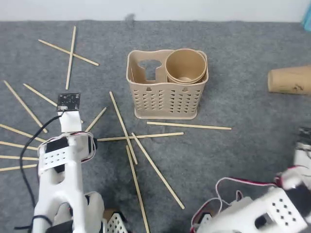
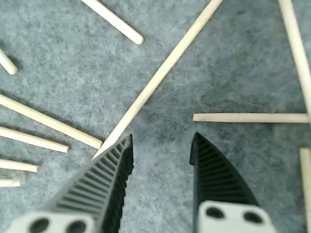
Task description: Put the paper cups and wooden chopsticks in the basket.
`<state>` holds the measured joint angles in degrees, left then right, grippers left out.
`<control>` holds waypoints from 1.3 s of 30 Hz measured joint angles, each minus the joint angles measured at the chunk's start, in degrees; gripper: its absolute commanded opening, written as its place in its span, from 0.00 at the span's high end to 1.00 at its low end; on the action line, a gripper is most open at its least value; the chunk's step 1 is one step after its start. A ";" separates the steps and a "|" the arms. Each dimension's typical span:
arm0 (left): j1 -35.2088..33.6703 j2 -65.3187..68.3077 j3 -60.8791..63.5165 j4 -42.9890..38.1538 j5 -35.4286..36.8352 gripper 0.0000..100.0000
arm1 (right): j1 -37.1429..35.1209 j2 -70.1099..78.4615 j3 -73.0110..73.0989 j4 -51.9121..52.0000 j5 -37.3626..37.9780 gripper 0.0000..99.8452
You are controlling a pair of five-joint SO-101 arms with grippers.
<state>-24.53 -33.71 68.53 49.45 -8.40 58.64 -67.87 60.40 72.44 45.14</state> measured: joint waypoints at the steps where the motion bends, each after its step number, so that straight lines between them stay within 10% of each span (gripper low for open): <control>1: 0.00 0.00 0.00 0.00 0.00 0.82 | 2.20 0.00 0.00 -1.49 0.00 0.88; 11: 0.00 0.00 0.00 0.00 0.00 0.82 | 14.24 12.31 -4.75 -12.48 0.35 0.82; 23: 0.00 0.00 0.00 0.00 0.00 0.82 | 19.96 65.32 -38.59 -19.25 -5.01 0.91; 39: 0.00 0.00 0.00 0.00 0.00 0.82 | 7.74 86.33 -68.92 16.79 -5.63 0.99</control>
<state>-24.53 -33.71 68.53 49.45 -8.40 66.37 18.46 -8.53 89.23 39.52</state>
